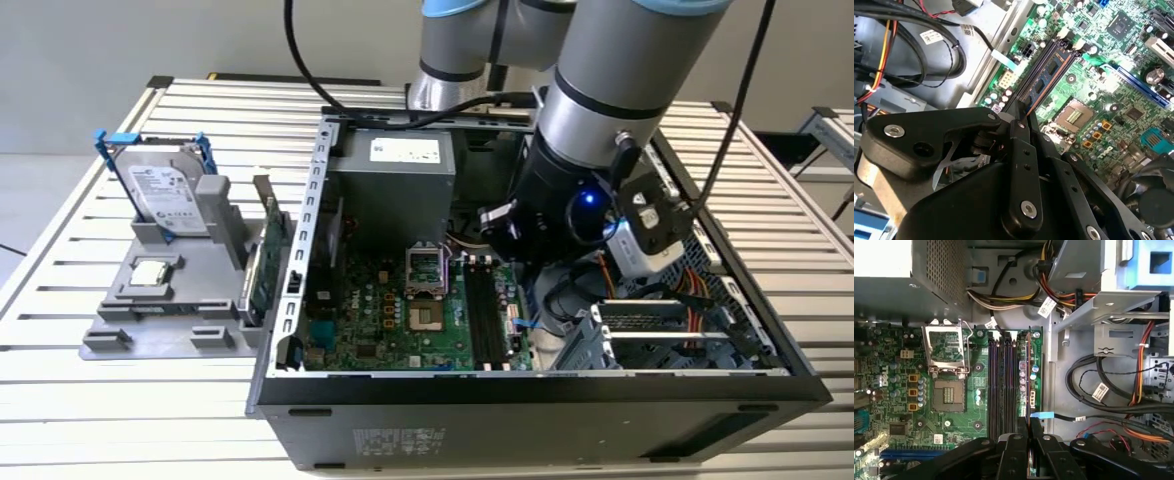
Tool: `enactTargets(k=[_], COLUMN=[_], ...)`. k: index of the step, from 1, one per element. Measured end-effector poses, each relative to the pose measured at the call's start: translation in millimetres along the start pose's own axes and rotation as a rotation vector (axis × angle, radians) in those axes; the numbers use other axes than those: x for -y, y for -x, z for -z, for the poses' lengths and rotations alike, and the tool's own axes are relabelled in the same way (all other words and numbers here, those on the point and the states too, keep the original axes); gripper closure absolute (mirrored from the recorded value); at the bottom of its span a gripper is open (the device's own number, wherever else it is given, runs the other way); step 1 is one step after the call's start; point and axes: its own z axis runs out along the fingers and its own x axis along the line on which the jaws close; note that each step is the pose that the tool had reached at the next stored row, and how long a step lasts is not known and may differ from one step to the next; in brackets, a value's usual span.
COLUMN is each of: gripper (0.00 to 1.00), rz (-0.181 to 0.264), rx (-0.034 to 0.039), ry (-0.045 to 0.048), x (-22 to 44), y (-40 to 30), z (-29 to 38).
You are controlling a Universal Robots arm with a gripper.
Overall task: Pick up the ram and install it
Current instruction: 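Insert the ram into the slot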
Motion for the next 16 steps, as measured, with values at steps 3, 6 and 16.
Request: enactTargets(k=[3, 6, 16], gripper=[1.0, 1.0, 1.0], rz=[0.0, 0.0, 0.0], rx=[0.0, 0.0, -0.0006], ry=[0.0001, 0.0001, 0.0003], x=[0.4, 0.6, 0.8], y=[-0.9, -1.2, -2.0], z=[-5.4, -10.9, -17.1])
